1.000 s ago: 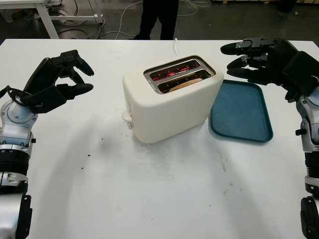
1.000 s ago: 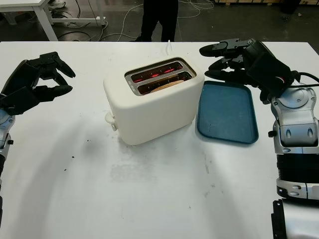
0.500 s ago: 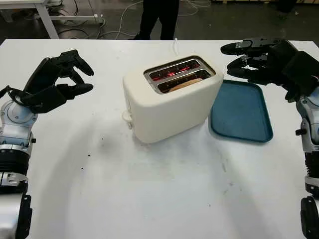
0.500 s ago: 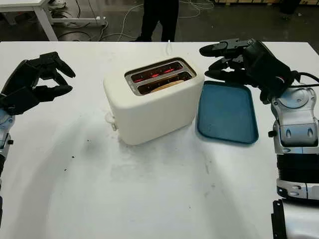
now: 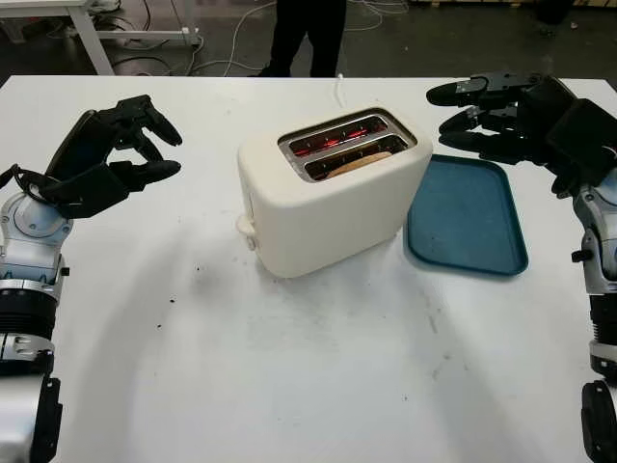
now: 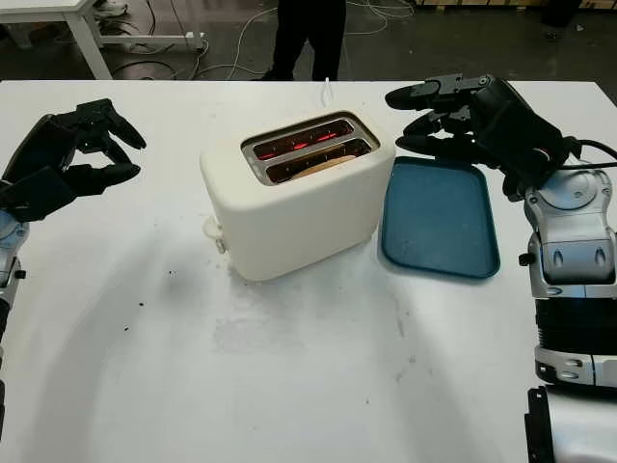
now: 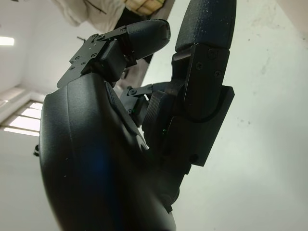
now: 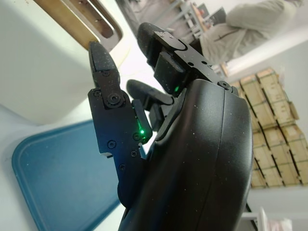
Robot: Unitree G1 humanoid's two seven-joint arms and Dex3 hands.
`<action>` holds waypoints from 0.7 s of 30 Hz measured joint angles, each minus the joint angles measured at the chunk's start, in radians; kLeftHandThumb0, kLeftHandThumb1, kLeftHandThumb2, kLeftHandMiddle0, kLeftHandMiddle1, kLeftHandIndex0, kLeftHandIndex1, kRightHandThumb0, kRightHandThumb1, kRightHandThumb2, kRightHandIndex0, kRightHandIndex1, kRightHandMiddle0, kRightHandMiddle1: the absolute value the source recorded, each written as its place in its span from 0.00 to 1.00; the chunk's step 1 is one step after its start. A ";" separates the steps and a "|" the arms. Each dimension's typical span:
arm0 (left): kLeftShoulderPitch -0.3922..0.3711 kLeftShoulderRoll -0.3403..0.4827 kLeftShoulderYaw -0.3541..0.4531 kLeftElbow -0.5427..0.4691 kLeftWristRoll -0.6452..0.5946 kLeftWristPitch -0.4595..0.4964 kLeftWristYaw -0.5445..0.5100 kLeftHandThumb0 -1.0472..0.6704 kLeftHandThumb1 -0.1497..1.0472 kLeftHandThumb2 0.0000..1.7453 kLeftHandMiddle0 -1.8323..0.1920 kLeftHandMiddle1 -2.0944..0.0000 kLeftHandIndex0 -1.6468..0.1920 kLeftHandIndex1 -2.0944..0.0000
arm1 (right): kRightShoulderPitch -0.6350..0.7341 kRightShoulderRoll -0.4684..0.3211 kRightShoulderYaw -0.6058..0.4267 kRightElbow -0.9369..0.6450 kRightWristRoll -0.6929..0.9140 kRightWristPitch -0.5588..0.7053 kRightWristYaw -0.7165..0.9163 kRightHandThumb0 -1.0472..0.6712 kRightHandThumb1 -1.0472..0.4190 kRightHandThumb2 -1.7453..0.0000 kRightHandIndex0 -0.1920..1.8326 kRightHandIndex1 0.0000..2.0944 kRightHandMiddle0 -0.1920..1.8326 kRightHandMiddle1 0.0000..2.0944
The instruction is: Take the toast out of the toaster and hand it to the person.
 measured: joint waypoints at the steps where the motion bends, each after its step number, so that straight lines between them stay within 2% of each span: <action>1: 0.000 0.000 0.000 0.000 0.000 0.000 0.000 0.00 0.89 0.14 0.60 0.35 0.65 0.35 | 0.000 0.000 0.000 0.000 0.000 0.000 0.000 0.40 0.14 1.00 0.29 0.47 0.47 0.04; 14: 0.000 0.000 0.000 0.000 0.000 0.000 0.000 0.00 0.89 0.14 0.59 0.35 0.65 0.35 | 0.000 0.001 0.000 -0.008 0.002 0.008 -0.001 0.43 0.15 1.00 0.29 0.47 0.46 0.04; 21: 0.000 0.000 0.000 0.001 0.000 -0.001 0.000 0.00 0.89 0.14 0.60 0.36 0.65 0.36 | -0.026 0.020 -0.017 -0.007 0.026 -0.010 -0.018 0.45 0.23 1.00 0.28 0.48 0.45 0.04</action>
